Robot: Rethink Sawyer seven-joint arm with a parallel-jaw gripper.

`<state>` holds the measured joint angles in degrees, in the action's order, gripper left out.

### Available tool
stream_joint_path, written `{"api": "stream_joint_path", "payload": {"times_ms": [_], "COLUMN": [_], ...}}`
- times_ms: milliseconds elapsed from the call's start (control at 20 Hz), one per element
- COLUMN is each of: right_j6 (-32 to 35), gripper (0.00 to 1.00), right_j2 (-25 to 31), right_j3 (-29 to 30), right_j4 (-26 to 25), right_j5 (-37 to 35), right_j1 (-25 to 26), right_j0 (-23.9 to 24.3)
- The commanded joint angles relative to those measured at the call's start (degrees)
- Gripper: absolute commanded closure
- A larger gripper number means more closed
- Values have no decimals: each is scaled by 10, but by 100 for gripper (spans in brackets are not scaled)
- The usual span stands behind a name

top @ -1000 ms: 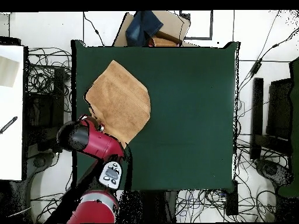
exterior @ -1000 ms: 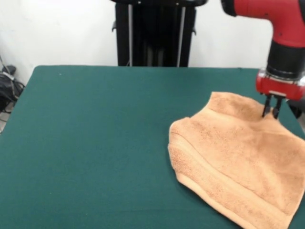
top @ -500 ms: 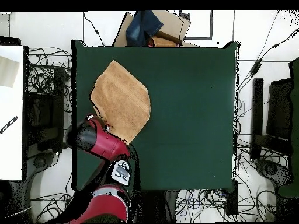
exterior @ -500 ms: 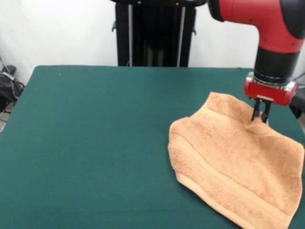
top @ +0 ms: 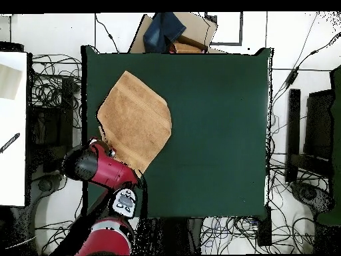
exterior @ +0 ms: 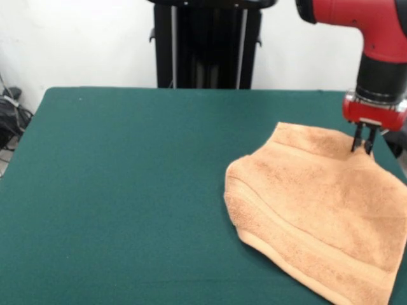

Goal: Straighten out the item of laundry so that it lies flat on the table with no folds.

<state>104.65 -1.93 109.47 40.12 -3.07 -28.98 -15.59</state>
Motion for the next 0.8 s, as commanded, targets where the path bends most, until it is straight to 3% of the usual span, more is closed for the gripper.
{"api": "stream_joint_path", "payload": {"times_ms": [50, 550, 800], "right_j6": [191, 190, 204], "gripper": [100, 100, 100], "right_j2": [53, 79, 67], "right_j3": [45, 62, 91], "right_j4": [29, 9, 29], "right_j5": [30, 52, 34], "right_j1": [3, -1, -32], "right_j0": [8, 37, 14]}}
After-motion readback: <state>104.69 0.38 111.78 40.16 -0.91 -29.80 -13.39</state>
